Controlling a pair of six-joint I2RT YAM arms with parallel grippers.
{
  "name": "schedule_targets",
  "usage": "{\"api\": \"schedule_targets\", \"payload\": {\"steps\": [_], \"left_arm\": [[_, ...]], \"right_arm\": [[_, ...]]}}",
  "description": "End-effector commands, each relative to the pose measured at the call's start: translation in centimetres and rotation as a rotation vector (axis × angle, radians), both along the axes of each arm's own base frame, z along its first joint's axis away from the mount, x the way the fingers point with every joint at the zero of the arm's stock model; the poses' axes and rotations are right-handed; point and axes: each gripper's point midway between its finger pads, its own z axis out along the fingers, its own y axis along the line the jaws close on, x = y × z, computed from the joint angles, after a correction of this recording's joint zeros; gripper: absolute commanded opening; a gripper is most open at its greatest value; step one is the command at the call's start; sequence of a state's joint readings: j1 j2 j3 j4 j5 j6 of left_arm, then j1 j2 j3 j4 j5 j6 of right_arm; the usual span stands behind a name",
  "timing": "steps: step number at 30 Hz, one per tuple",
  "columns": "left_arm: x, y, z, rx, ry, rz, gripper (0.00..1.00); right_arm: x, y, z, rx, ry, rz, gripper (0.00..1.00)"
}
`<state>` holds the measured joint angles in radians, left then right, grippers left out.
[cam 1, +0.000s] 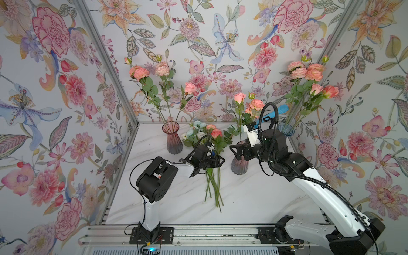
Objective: Place the pink flowers into the vase
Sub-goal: Pick up the flower at the center of the board.
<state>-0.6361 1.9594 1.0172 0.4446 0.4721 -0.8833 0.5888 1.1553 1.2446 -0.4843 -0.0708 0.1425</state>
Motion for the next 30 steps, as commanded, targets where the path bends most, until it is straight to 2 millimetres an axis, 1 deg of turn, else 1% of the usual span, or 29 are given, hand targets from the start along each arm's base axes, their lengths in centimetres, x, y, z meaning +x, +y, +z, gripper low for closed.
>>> {"api": "schedule_targets", "payload": {"steps": [1,7,11,13,18,23,26,30], "left_arm": [[0.3,-0.6,-0.5,-0.005,0.031,0.001,0.64],[0.7,-0.3,-1.6,0.013,0.053,0.019,0.56],[0.9,0.3,-2.7,0.035,0.074,0.032,0.50],[0.9,0.6,-3.2,0.046,0.083,0.039,0.49],[1.2,1.5,-3.8,0.078,0.082,0.063,0.48],[1.8,2.3,-3.4,0.089,0.064,0.082,0.45],[2.0,2.7,-3.1,0.098,0.057,0.086,0.45],[1.9,2.7,-3.8,0.111,0.067,0.082,0.45]], "right_arm": [[-0.3,-0.7,0.2,-0.018,-0.019,-0.011,0.99],[-0.3,-0.9,0.0,-0.028,-0.021,-0.012,0.99],[-0.2,-0.8,-0.5,-0.035,-0.012,-0.010,0.99],[-0.2,-0.8,-0.7,-0.034,-0.010,-0.006,0.99],[-0.1,-0.6,-1.0,-0.036,-0.008,-0.004,0.99],[0.0,-0.4,-1.4,-0.036,0.003,0.007,0.99],[0.1,-0.3,-1.5,-0.039,0.006,0.009,0.99],[0.2,-0.2,-1.5,-0.039,0.008,0.007,0.99]]}}
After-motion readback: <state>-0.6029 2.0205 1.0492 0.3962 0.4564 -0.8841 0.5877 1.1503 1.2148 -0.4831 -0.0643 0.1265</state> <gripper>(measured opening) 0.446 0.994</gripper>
